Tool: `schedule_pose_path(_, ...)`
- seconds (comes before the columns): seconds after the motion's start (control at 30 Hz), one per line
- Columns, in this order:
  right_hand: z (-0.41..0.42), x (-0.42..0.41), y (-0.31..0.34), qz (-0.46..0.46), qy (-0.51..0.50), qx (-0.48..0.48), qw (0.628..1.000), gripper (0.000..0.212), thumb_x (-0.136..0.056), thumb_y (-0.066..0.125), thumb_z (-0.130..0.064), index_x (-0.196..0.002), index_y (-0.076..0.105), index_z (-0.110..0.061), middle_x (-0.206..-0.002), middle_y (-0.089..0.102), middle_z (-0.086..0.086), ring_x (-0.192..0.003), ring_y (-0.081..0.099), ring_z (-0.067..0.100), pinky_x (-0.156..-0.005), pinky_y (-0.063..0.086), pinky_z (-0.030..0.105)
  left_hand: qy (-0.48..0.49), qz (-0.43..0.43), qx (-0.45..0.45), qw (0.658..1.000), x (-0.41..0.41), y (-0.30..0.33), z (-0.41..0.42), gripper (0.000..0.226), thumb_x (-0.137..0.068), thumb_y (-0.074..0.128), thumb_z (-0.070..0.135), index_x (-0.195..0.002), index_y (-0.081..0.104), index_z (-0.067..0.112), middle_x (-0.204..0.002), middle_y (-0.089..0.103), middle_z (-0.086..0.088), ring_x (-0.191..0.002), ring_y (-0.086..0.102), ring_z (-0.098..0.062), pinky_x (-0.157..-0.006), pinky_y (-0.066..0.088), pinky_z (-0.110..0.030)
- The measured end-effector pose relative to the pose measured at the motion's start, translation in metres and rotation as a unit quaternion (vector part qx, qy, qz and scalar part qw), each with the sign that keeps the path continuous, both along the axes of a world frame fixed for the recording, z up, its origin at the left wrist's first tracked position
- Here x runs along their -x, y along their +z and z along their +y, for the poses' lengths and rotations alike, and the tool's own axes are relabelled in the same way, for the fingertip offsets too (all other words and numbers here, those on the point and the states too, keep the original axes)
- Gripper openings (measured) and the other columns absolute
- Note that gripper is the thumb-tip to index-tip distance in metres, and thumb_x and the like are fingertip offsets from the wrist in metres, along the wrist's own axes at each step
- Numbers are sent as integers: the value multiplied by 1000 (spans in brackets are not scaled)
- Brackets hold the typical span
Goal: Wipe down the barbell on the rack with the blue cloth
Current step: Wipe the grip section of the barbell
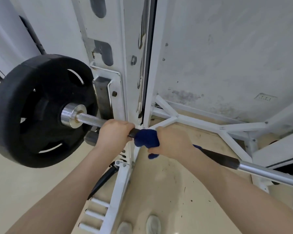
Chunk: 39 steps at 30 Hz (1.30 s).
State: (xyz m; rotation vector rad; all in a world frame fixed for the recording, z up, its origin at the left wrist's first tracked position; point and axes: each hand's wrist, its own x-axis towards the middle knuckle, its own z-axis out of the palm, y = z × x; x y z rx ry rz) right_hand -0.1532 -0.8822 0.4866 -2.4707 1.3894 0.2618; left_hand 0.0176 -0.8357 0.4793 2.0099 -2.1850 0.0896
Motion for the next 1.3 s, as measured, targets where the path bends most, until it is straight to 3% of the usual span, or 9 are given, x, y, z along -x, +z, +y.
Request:
schedule_pose_path(0.1,12,14,-2,94,-50,74,992,34,-82,57,-33,-108,46,-15,-89,62,-1,-78,59,20,-63,43,29,-25,0,8,1000,-4,-3,2,22,-55,84,16,-65,64,15,-56,62,1,-50,58,-23,-56,46,-28)
schedule_pose_path(0.23,23,-37,-10,42,-35,181,982,23,-88,54,-21,-108,46,-12,-99,62,4,-89,61,24,-65,33,32,-44,-8,17,999,-8,-6,-1,26,-45,80,6,-54,58,16,-46,55,1,-40,53,-21,-53,43,-25)
schedule_pose_path(0.37,25,-61,-10,6,3,273,962,39,-51,83,-26,-78,58,-12,-63,61,0,-52,59,19,-51,28,24,-64,-18,12,998,-10,-5,-7,23,-50,73,9,-59,54,17,-52,54,2,-47,56,-22,-54,38,-25)
schedule_pose_path(0.47,29,-18,-10,69,-13,207,976,32,-83,59,-30,-106,48,-12,-96,62,3,-85,59,23,-69,34,30,-48,-28,-27,998,-10,-5,-5,10,-82,55,18,-90,60,19,-84,65,1,-80,61,-22,-73,37,-28)
schedule_pose_path(0.6,39,19,-10,95,-93,225,965,28,-87,53,-25,-111,45,-15,-108,59,2,-100,54,23,-80,34,30,-22,-30,-20,999,-9,-3,-2,12,-89,54,25,-100,59,22,-94,65,2,-86,59,-22,-78,39,-29)
schedule_pose_path(0.83,32,-66,-13,27,-53,236,970,22,-87,51,-19,-107,47,-10,-103,61,7,-94,58,27,-78,37,34,-29,-68,-46,996,-9,-2,-6,10,-87,49,18,-92,57,21,-88,65,3,-81,62,-21,-74,39,-30)
schedule_pose_path(1.0,34,11,-17,83,-74,303,947,40,-41,84,-23,-68,57,-14,-55,56,0,-49,54,21,-52,40,25,-25,-30,-42,998,-10,0,-4,10,-89,55,27,-99,58,25,-90,65,5,-83,61,-18,-82,39,-30)
schedule_pose_path(1.13,41,35,-16,108,-136,298,939,42,-33,83,-16,-65,55,-13,-53,56,1,-51,55,24,-54,43,27,-12,-27,-39,999,-6,-1,-5,8,-88,56,21,-94,60,24,-85,64,5,-78,60,-17,-79,36,-29)
schedule_pose_path(1.3,35,-57,-26,47,-84,304,948,38,-41,80,-19,-71,60,-12,-57,60,3,-52,58,23,-54,44,27,-5,-14,-24,1000,-6,-4,-2,13,-89,49,16,-96,57,24,-92,64,4,-88,60,-17,-83,35,-27)
